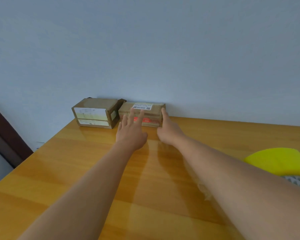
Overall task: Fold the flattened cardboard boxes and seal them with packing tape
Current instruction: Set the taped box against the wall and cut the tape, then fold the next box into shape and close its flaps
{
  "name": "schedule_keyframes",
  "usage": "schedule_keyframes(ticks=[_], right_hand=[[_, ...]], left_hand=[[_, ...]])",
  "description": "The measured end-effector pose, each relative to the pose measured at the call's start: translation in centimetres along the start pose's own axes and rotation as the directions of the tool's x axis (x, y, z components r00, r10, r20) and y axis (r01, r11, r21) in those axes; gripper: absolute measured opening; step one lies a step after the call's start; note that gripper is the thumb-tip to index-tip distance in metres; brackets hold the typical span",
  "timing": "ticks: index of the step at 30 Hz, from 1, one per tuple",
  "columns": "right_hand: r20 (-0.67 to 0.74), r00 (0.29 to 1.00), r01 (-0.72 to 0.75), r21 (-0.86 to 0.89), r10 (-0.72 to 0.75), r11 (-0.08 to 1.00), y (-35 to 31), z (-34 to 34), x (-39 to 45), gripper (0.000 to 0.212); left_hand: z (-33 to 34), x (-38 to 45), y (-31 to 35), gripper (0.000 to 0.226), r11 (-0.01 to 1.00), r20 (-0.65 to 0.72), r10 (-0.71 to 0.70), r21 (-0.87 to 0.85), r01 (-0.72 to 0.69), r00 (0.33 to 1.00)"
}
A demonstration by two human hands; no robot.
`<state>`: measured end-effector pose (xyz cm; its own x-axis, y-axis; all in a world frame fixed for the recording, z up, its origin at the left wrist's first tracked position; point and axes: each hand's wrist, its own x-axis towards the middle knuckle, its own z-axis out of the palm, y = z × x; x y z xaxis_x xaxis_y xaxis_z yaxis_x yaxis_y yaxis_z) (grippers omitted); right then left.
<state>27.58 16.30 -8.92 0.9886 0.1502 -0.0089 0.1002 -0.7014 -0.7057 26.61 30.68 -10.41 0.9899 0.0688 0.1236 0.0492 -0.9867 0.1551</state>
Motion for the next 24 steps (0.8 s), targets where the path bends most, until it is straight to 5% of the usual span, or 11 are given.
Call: schedule_keyframes(ticks=[13, 24], right_hand=[[-0.156, 0.975, 0.091, -0.376, -0.159, 0.922, -0.4, -13.8, -13.6, 0.067], [-0.403, 0.911, -0.111, -0.442, -0.086, 0.890, 11.5, -26.2, -27.8, 0.060]], left_hand=[[-9.3, -11.4, 9.6, 0.068, 0.982, -0.125, 0.159, -0.083, -0.170, 0.979], [-11.2, -20.1, 26.7, 0.062, 0.889, -0.183, 0.405, -0.149, -0.433, 0.896]])
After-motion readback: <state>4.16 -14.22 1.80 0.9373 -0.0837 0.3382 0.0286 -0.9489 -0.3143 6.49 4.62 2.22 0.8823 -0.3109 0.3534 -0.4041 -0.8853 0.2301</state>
